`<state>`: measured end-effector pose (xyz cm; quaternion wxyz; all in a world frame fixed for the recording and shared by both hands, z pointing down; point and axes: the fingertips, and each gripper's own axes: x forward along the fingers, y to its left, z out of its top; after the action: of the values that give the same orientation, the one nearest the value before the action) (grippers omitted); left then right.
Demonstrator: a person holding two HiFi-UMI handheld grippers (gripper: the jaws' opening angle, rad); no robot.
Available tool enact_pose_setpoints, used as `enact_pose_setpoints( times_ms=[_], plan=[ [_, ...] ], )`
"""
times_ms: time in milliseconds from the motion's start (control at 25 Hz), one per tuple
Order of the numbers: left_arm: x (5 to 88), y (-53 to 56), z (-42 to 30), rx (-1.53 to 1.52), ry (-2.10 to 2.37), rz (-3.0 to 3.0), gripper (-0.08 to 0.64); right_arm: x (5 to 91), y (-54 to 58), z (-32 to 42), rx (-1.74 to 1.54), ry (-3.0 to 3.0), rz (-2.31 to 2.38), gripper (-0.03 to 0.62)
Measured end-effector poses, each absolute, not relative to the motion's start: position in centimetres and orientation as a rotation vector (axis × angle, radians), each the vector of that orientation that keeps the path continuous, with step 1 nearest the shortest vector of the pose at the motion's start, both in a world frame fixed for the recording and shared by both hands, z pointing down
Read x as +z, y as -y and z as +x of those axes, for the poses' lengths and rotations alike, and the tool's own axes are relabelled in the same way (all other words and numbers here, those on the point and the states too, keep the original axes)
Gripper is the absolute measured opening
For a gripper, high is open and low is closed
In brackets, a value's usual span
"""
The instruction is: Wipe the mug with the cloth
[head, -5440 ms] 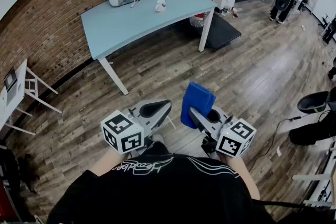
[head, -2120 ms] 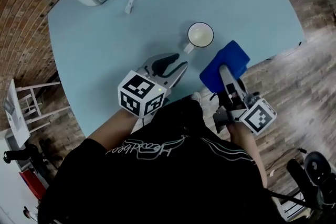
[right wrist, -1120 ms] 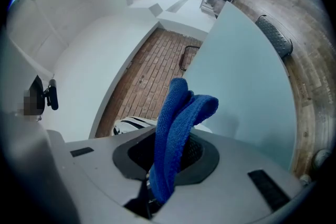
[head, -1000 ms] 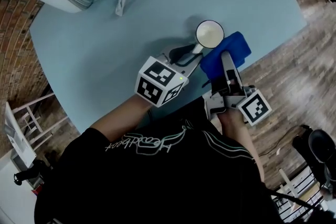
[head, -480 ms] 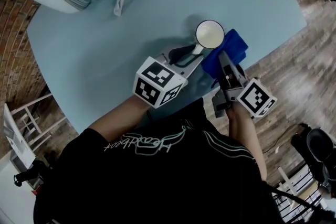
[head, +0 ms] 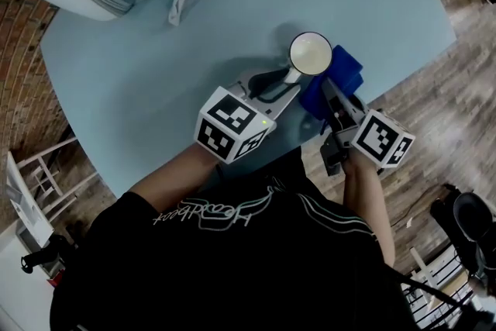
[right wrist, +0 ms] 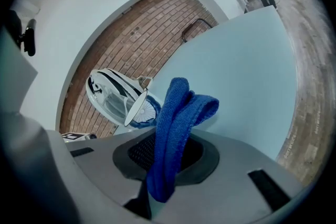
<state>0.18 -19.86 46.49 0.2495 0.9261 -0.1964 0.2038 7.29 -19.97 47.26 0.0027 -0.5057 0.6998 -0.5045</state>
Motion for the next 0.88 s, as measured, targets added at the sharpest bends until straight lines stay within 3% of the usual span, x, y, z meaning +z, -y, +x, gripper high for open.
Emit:
enact_pose_setpoints(
  times_ms=[440,880],
  plan=[
    [46.3,20.2,-0.1,0.655,0.636,2.543,0.117,41.0,21.4,9.5,-1.322,-2.629,-1.342,0.061],
    [46.1,20.9,-0.4,0.731,0.864,2.494,0.095,40.3,25.0,10.1,-1.378,-2.729,-0.978,0.061]
  ],
)
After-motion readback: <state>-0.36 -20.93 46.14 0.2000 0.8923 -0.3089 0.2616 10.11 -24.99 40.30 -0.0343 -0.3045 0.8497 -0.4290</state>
